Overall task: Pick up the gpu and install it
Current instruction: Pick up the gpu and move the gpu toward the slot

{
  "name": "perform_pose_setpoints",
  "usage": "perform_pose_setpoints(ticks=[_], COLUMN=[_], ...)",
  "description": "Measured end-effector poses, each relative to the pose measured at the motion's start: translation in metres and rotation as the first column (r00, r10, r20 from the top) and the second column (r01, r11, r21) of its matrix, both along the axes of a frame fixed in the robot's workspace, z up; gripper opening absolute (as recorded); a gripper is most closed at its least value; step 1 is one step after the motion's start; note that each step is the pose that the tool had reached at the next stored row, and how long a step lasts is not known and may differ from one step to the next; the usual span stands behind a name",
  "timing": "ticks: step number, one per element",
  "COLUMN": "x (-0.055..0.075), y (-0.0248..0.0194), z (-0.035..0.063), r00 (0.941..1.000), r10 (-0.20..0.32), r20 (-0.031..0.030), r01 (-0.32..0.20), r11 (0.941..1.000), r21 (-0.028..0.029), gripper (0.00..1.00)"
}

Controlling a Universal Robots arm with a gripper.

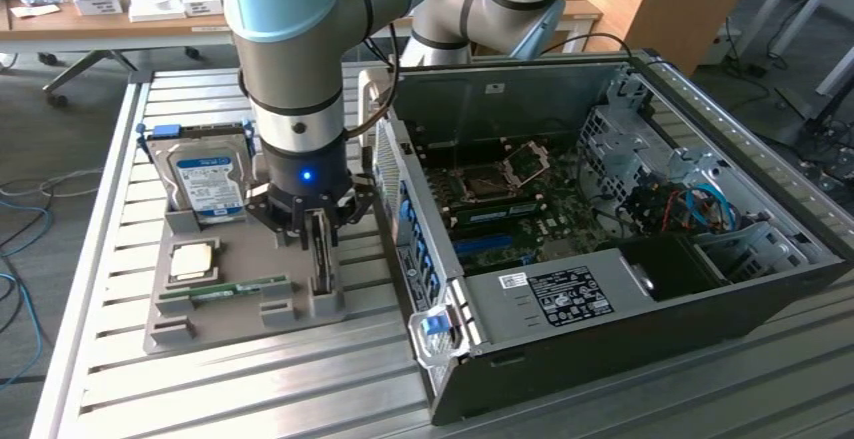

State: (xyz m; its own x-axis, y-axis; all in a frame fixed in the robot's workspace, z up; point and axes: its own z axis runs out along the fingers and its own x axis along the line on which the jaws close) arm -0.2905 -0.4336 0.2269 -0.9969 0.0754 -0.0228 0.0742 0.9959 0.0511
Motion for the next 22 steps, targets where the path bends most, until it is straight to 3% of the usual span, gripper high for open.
perform_pose_setpoints(ticks=[9, 12, 22], x=[0.0000, 0.0000, 0.0000], y=[0.0000, 0.0000, 0.0000], z=[0.0000, 0.0000, 0.0000], r00=[1.0000, 1.0000, 1.0000], r10=[0.000, 0.000, 0.000], r20=[0.0000, 0.0000, 0.0000], r01=[0.000, 0.000, 0.000], r11=[1.0000, 1.0000, 1.0000], r21=[0.0000, 0.0000, 0.0000], gripper=[0.40, 0.27, 0.27])
